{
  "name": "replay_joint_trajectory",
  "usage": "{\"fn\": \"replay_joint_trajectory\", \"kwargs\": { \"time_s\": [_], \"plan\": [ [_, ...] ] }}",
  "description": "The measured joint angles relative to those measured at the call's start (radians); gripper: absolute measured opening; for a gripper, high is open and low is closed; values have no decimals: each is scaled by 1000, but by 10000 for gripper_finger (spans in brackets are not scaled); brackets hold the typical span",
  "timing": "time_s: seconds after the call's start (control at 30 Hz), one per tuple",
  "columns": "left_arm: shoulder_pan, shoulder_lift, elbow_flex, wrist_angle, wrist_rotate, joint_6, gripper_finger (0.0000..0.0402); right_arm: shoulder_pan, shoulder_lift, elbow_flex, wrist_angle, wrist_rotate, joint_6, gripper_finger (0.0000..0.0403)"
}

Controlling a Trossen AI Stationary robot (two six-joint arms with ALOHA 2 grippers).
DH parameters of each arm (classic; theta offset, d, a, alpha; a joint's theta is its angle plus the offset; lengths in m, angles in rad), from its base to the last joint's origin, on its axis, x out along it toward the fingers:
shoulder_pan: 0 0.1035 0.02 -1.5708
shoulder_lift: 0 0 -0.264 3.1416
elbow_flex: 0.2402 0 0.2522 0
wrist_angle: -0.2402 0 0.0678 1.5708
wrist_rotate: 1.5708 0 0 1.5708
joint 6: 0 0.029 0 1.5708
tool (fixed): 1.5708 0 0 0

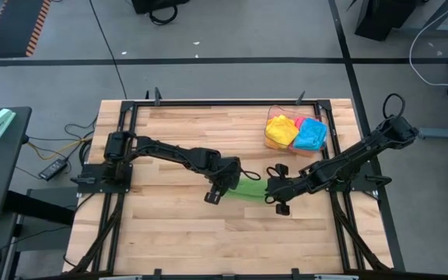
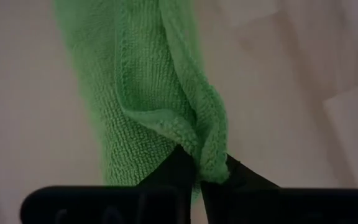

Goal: Fold microfiber towels
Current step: Fold the green microfiber cloth

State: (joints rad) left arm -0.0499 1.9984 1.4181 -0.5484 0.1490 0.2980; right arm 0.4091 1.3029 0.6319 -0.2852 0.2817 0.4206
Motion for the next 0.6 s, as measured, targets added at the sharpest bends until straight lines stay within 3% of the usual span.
{"fn": "replay_joint_trajectory", "kwargs": {
  "time_s": [0.23,0.6],
  "plan": [
    [-15,26,-1,4,39,1,49,0,0,0,-3,-19,25,142],
    [-20,29,-1,13,37,-4,108,0,0,0,73,-16,10,145]
  ]
}}
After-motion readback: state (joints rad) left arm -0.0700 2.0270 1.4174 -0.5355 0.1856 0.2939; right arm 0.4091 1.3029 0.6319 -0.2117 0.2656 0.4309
